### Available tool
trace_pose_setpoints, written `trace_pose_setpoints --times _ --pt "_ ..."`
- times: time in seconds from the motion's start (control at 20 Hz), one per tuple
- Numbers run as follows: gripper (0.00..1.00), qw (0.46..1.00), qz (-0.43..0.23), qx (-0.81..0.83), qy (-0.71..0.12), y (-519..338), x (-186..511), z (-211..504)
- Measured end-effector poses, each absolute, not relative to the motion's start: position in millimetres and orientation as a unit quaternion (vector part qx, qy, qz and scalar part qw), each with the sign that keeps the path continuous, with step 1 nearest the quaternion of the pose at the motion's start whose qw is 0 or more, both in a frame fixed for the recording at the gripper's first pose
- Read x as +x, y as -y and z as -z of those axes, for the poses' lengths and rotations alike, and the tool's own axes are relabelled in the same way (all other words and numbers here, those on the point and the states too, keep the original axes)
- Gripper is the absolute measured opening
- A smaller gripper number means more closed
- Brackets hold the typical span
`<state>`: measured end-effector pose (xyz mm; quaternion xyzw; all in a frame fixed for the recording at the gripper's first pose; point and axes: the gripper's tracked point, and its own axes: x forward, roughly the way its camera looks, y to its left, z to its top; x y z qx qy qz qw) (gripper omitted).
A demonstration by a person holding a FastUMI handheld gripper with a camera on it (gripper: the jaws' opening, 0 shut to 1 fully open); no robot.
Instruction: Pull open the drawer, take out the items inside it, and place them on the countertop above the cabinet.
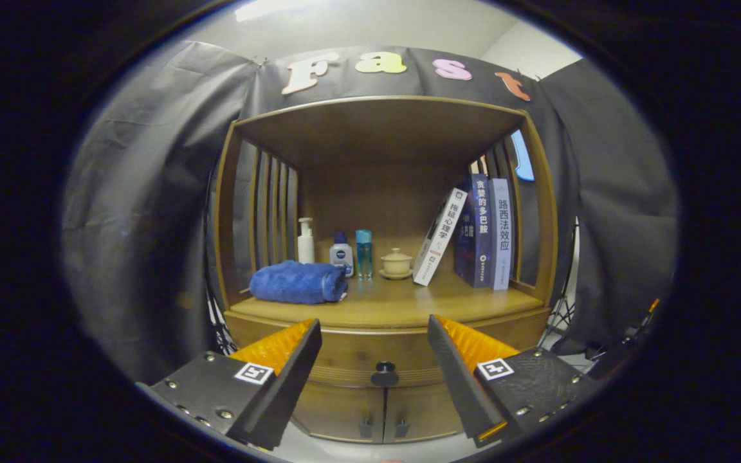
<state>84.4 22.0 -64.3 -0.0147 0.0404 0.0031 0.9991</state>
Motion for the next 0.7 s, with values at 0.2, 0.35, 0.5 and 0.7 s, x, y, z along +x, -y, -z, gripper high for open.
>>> trace_pose_setpoints --times 0.2,0.35,0.5,0.7 --pt "0.99 0.998 0.002 -0.019 -0.055 -22 112 82" --pt "0.99 0.997 -0.002 -0.009 -0.077 -26 133 103" --pt "1.00 0.995 -0.001 0.020 -0.102 -25 147 125" --pt "0.99 0.992 0.024 0.003 -0.122 -10 163 145"
